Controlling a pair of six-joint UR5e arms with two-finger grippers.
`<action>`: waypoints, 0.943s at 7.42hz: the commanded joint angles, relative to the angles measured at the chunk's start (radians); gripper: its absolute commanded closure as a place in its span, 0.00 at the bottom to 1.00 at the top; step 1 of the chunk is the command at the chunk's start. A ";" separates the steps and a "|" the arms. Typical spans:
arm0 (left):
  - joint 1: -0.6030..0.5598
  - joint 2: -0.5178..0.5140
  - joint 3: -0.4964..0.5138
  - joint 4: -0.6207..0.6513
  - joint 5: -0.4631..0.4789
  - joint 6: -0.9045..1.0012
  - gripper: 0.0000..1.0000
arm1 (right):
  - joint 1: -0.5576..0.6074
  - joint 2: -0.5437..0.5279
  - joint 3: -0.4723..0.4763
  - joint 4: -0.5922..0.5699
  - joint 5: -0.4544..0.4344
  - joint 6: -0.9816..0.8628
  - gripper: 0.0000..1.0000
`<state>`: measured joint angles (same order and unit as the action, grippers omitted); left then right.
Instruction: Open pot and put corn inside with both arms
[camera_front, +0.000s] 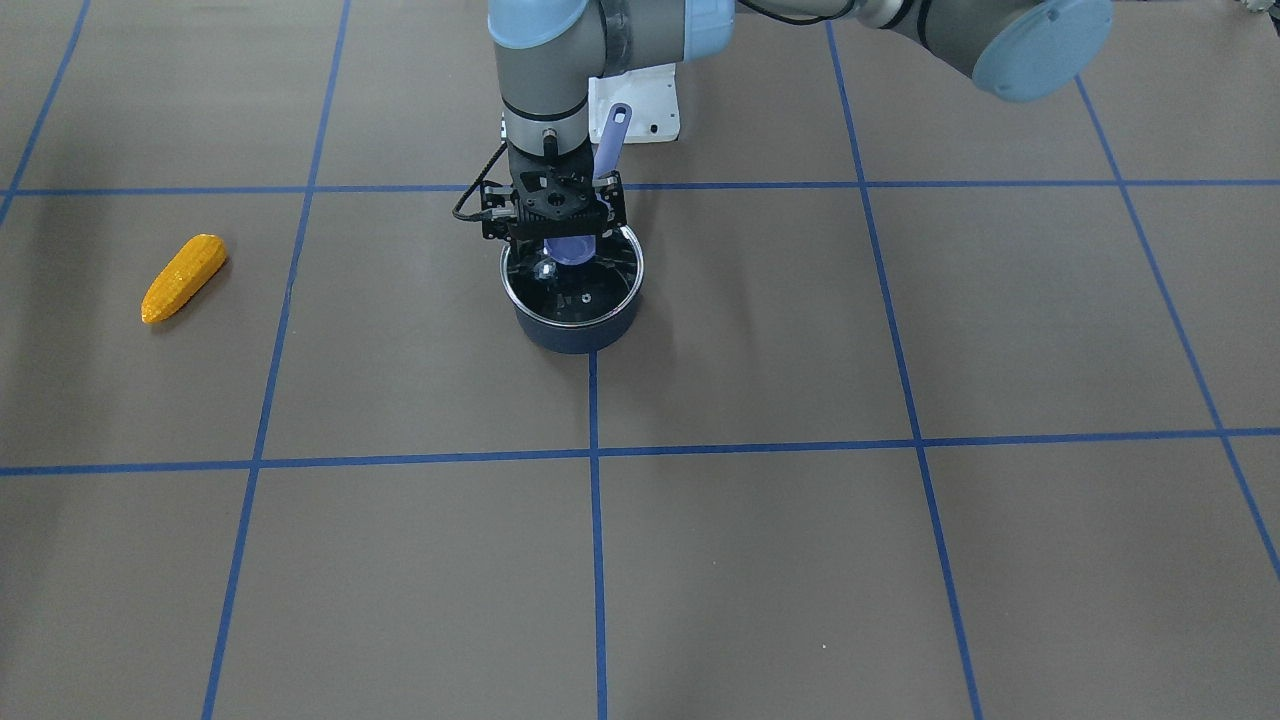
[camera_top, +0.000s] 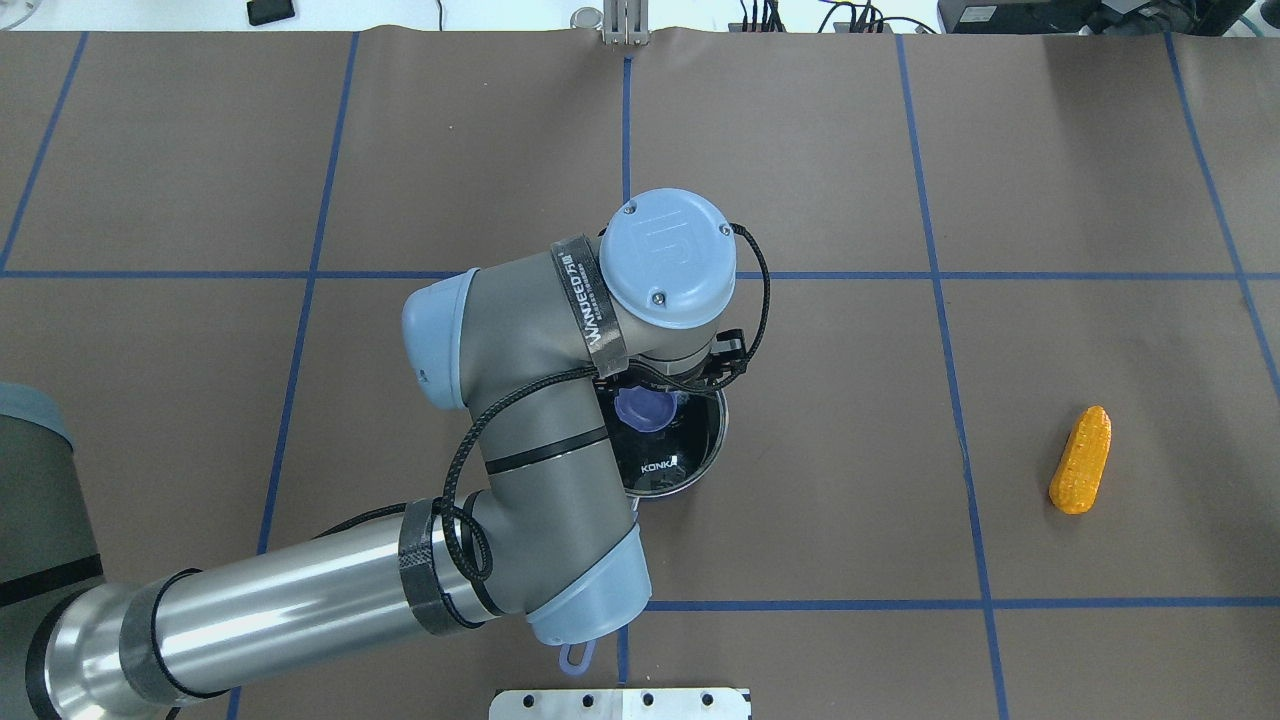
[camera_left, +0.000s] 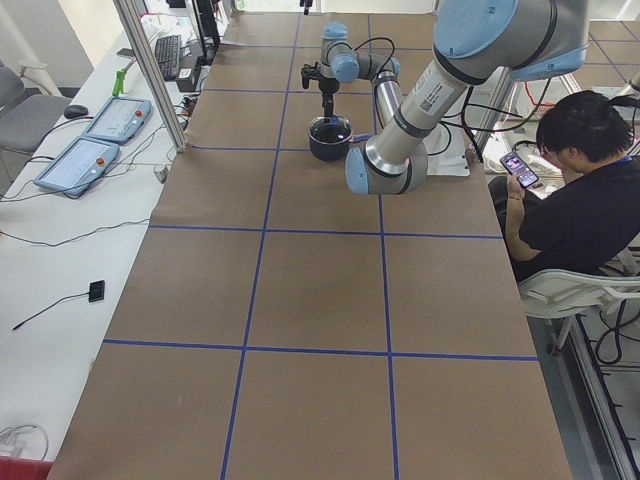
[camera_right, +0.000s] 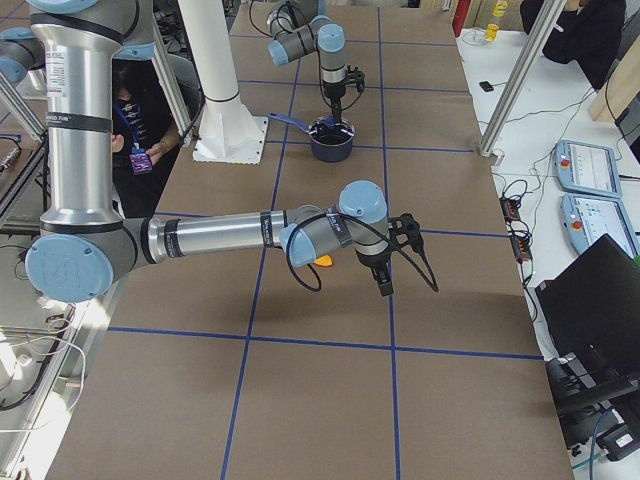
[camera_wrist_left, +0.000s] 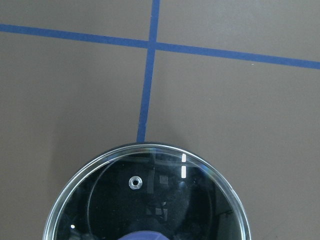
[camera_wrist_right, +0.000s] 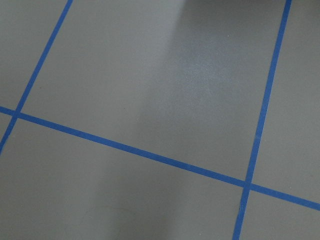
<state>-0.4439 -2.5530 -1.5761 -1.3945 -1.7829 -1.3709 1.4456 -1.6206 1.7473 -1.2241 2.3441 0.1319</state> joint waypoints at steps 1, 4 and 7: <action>0.001 0.003 -0.005 0.002 -0.001 0.007 0.02 | -0.001 0.001 0.000 0.000 0.000 0.000 0.00; 0.001 0.043 -0.022 -0.005 -0.003 0.007 0.02 | -0.001 0.001 0.000 0.000 0.000 0.000 0.00; 0.002 0.039 -0.027 -0.008 0.000 0.007 0.12 | -0.001 0.001 -0.002 0.000 0.000 0.000 0.00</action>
<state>-0.4429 -2.5127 -1.6006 -1.4003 -1.7842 -1.3637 1.4450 -1.6199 1.7468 -1.2241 2.3445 0.1319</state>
